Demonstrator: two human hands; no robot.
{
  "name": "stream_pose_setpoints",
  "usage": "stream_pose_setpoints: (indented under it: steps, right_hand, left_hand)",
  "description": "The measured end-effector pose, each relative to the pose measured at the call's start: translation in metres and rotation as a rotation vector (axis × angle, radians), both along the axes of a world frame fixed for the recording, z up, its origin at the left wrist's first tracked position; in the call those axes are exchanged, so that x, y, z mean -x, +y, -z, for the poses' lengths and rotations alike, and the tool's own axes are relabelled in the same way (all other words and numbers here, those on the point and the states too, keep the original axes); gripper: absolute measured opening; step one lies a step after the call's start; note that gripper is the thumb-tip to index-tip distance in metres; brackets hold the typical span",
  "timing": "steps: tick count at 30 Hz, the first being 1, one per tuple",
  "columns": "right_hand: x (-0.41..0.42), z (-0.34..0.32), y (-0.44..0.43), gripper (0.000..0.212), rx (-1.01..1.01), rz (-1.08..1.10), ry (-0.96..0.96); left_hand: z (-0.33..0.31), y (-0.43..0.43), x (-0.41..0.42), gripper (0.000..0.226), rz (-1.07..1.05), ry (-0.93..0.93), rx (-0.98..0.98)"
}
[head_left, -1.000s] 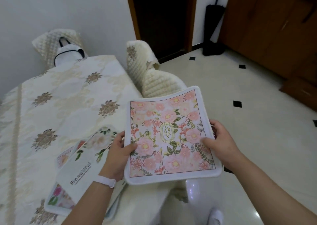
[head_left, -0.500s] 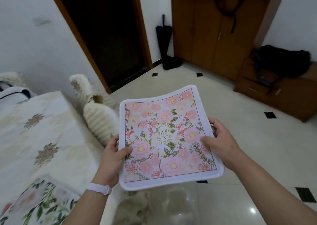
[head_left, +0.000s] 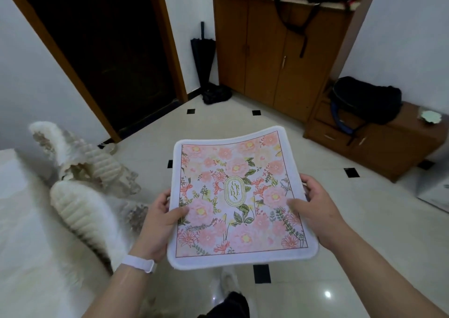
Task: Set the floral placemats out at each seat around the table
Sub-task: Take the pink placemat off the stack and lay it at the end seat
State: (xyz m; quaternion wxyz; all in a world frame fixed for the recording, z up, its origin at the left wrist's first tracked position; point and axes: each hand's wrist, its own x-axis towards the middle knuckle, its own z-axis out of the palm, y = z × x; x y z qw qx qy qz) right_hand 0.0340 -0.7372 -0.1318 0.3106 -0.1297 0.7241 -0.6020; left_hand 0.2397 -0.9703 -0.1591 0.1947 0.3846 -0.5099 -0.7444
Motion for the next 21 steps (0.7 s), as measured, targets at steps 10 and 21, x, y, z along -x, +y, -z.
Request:
stream_pose_setpoints:
  steps: [10,21]
  right_hand:
    - [0.12,-0.022,-0.152,0.044,-0.09,-0.041,0.079]
    - [0.212,-0.018,-0.291,0.044,-0.055,-0.086,0.117]
  left_hand:
    - [-0.002,-0.148,0.118,0.038,0.012,0.02,-0.001]
    - [-0.025,-0.272,0.194,0.038,-0.081,-0.021,0.122]
